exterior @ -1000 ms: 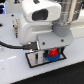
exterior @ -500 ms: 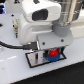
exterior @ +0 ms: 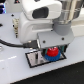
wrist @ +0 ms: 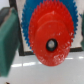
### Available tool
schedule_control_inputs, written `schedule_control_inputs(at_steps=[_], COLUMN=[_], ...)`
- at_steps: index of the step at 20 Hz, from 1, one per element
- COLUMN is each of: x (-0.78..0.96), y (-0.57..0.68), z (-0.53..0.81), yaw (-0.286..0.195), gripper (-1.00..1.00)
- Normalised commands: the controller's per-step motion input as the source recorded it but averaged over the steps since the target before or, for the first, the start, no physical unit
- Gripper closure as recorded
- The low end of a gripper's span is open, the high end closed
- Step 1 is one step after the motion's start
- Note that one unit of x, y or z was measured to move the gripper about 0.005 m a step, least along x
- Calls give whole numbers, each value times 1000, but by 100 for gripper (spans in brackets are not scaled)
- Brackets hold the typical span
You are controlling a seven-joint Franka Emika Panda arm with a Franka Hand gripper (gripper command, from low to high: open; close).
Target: Insert the blue gear onto the right peg, followed by the red gear
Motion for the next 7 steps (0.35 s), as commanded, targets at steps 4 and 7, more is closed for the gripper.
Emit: schedule_control_inputs(at_steps=[4,7], x=[8,-10], y=[111,201], z=[583,767], yaw=[0,0], gripper=[-100,-100])
